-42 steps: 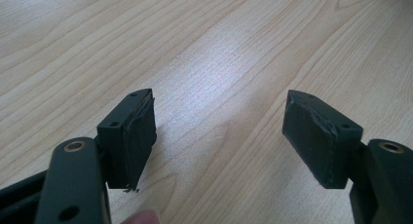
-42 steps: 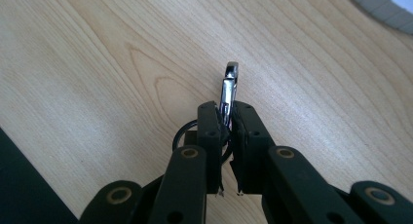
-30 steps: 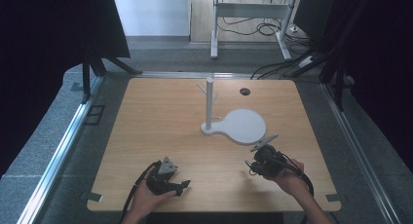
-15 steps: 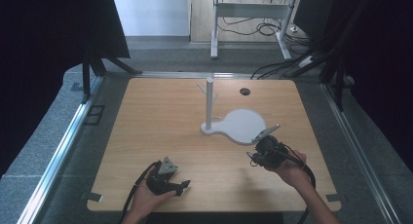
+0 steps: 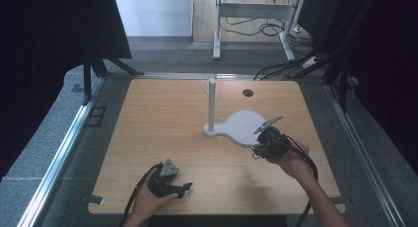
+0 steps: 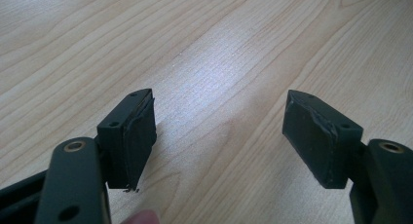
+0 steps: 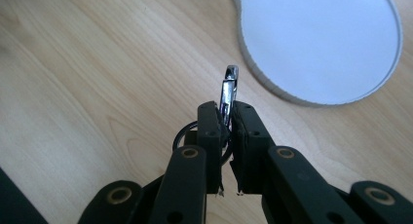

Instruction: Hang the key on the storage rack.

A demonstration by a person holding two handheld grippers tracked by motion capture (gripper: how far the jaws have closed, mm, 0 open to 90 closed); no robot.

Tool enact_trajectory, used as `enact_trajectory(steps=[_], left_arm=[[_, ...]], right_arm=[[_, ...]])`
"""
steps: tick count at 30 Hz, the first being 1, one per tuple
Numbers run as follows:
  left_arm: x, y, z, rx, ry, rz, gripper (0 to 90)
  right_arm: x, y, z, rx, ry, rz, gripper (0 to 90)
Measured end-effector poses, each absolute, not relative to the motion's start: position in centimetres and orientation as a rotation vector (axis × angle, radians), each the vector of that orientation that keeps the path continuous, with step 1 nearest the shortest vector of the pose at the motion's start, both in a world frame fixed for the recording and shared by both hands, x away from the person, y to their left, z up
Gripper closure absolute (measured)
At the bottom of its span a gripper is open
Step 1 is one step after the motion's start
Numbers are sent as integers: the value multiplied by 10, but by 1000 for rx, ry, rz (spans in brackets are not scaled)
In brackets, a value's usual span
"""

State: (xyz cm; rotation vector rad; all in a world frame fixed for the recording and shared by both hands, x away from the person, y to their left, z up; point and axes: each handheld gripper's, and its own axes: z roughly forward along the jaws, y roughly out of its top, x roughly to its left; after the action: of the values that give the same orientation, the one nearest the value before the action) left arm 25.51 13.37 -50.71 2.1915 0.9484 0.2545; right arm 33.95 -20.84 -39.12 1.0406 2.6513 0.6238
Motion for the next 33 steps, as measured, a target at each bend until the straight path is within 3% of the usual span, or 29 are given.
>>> enact_trajectory(steps=[33], left_arm=[[256,136,-509,2196,957,252,285]], right_arm=[[401,-191,-371,1094,2614,714,830]])
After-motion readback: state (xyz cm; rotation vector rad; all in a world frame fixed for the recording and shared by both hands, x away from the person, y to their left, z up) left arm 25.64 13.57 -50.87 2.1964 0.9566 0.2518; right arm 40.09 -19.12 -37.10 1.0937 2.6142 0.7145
